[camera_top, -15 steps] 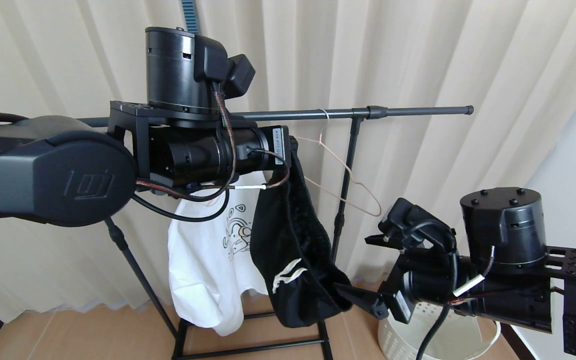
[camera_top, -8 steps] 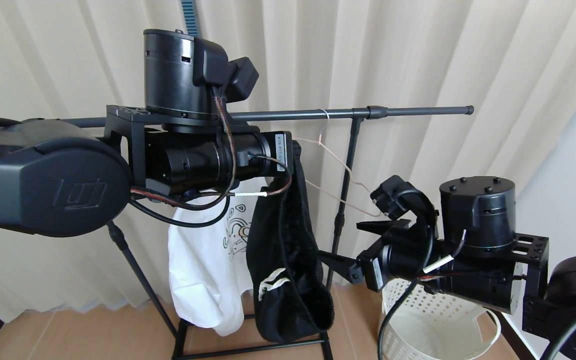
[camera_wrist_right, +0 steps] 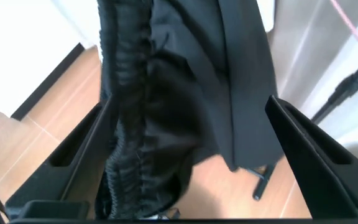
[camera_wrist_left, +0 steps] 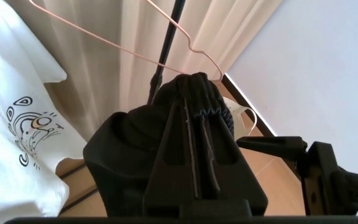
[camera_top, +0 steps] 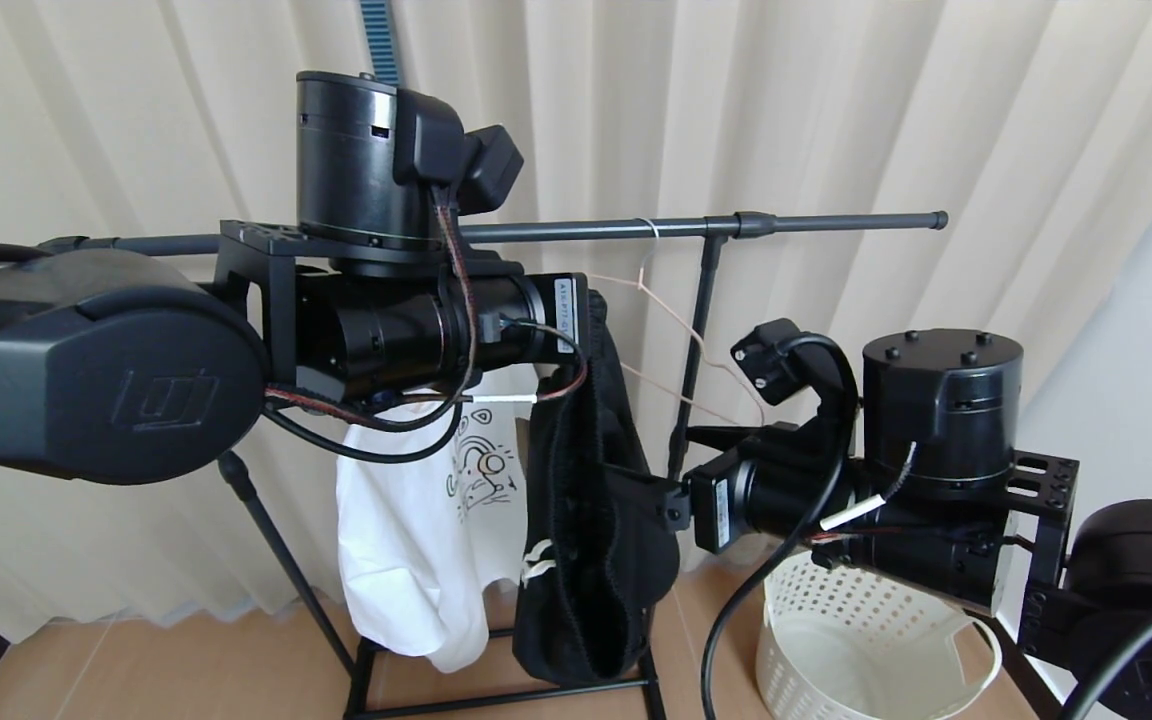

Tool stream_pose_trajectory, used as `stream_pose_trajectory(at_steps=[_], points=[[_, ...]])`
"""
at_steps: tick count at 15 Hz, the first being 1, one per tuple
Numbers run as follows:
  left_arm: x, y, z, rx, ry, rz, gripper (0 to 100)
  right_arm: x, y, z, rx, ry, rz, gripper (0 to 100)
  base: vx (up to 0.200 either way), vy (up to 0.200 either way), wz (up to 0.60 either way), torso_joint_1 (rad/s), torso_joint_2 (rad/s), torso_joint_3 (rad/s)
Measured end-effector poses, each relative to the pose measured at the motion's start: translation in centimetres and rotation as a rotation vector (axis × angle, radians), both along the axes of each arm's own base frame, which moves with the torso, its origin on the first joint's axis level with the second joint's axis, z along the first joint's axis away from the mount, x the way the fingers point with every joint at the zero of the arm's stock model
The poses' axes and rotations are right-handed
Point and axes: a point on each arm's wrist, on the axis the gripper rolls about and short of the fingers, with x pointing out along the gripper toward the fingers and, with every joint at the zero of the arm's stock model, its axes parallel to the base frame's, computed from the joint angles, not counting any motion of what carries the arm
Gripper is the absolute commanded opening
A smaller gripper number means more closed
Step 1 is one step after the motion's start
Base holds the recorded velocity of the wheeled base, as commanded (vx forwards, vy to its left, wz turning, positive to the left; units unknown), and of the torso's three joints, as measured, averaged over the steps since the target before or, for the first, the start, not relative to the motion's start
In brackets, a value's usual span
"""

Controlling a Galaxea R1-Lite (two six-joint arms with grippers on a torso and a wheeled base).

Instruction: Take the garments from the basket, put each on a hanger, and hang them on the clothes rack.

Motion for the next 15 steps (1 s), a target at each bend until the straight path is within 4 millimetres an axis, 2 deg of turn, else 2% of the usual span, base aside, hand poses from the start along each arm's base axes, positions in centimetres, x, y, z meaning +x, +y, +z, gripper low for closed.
stream_pose_trajectory(at_steps=[8,12,15], points=[[-0.1,0.1,0.0,0.0,0.0,0.001,0,-0.8,0.8,-0.7,-0.008,0.004,0.031,100,0.0,0.0,0.0,0.0,0.0,0.0],[-0.4,0.3,0.3,-0.004,-0.005,0.002,0,0.5,0.8,-2.6,-0.1,0.009,-0.021,100,0.0,0.0,0.0,0.0,0.0,0.0],[-0.5,0.5,0.4,-0.004,-0.005,0.002,0,0.8,0.6,-3.9,-0.183,0.003,-0.007,100,0.0,0.0,0.0,0.0,0.0,0.0]])
